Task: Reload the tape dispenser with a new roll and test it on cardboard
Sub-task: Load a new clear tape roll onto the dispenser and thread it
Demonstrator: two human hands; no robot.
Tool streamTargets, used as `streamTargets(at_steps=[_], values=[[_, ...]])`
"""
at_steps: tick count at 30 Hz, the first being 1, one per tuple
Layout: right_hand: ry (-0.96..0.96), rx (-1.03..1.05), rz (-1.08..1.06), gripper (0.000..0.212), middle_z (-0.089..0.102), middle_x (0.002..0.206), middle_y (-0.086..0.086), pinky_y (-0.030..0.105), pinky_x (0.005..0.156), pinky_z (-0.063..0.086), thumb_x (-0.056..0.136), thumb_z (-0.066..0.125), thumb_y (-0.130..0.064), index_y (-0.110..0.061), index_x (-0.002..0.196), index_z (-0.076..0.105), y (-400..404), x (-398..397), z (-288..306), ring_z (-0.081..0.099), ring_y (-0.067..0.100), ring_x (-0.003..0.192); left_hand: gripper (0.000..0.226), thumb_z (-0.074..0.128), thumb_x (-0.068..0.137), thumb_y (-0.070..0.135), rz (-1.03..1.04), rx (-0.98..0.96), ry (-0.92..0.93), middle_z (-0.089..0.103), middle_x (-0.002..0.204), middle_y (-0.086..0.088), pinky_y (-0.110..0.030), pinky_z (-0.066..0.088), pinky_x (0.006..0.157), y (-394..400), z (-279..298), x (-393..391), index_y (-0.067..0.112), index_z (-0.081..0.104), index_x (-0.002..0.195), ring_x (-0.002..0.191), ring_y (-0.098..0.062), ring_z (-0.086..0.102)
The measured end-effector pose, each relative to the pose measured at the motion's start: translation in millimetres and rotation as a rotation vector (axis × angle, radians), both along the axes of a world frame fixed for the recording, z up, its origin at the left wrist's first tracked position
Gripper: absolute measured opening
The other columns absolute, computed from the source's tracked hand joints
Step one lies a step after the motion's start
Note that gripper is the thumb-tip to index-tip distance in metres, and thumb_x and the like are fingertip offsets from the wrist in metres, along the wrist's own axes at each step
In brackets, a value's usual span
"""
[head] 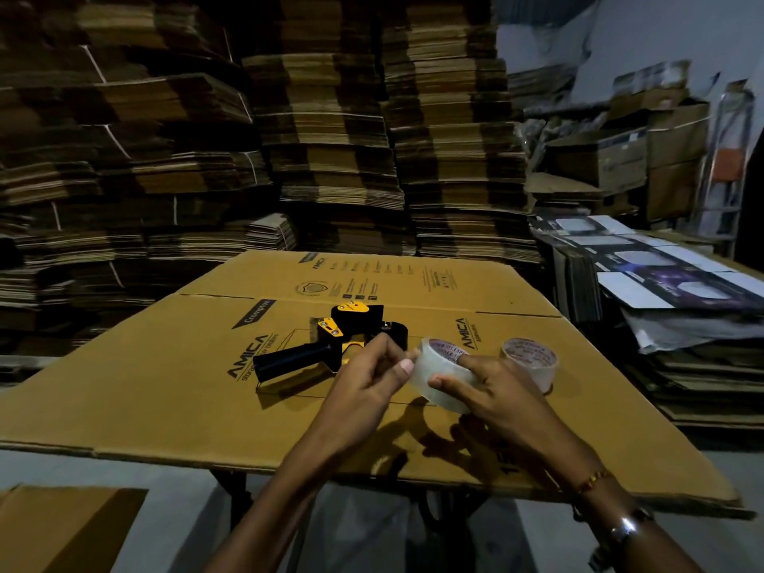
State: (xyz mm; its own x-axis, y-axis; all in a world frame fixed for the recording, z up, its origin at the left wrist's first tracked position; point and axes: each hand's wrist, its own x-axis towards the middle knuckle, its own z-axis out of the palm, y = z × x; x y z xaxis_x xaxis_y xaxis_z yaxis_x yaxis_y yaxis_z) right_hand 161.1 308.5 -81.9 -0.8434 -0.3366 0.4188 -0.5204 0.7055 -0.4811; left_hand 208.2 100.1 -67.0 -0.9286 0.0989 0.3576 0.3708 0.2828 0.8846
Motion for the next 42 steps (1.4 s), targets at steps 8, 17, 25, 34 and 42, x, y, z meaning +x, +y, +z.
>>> streamTargets(at_steps=[8, 17, 25, 34, 42], values=[[0.143, 0.226, -0.051, 0.058, 0.048, 0.074, -0.012, 0.028, 0.055, 0.03, 0.08, 0.013, -0.086, -0.035, 0.075, 0.04, -7, -5, -5, 0.045, 0.004, 0.07, 0.009, 0.061, 0.095, 0.013, 0.017, 0.103, 0.013, 0.075, 0.106, 0.0, -0.032, 0.054, 0.094, 0, -17, -7, 0.016, 0.06, 0.086, 0.113, -0.002, 0.064], [0.049, 0.219, 0.088, 0.045, 0.054, 0.085, -0.006, 0.033, 0.066, 0.043, 0.095, 0.029, -0.068, -0.029, 0.086, 0.05, -18, -37, 27, 0.049, 0.009, 0.079, 0.007, 0.052, 0.098, 0.005, 0.027, 0.456, -0.123, 0.076, 0.102, -0.014, -0.031, 0.06, 0.077, -27, 14, -32, 0.0, 0.055, 0.102, 0.096, -0.024, 0.074], [0.103, 0.325, 0.102, 0.052, 0.047, 0.078, -0.005, 0.039, 0.065, 0.041, 0.093, 0.025, -0.07, -0.024, 0.081, 0.046, -48, -101, 44, 0.043, 0.014, 0.072, 0.011, 0.055, 0.098, 0.011, 0.159, 0.438, -0.128, 0.077, 0.098, -0.011, -0.026, 0.059, 0.076, -56, 15, -66, 0.003, 0.059, 0.104, 0.093, -0.02, 0.074], [0.076, 0.332, 0.186, 0.052, 0.049, 0.086, -0.008, 0.033, 0.066, 0.039, 0.093, 0.027, -0.07, -0.024, 0.087, 0.049, -60, -131, 27, 0.043, 0.006, 0.079, 0.03, 0.058, 0.093, 0.042, 0.502, -0.487, 0.082, 0.058, 0.125, 0.004, -0.037, 0.047, 0.085, -92, -16, -98, 0.028, 0.056, 0.119, 0.113, -0.018, 0.055], [0.056, 0.346, 0.249, 0.067, 0.046, 0.097, -0.004, 0.028, 0.063, 0.039, 0.086, 0.024, -0.077, -0.019, 0.093, 0.057, -67, -137, 28, 0.049, 0.011, 0.084, 0.069, 0.055, 0.091, 0.055, 0.334, -0.992, -0.165, 0.063, 0.123, -0.008, -0.04, 0.05, 0.085, -98, -6, -100, 0.031, 0.024, 0.147, 0.108, -0.029, 0.061]])
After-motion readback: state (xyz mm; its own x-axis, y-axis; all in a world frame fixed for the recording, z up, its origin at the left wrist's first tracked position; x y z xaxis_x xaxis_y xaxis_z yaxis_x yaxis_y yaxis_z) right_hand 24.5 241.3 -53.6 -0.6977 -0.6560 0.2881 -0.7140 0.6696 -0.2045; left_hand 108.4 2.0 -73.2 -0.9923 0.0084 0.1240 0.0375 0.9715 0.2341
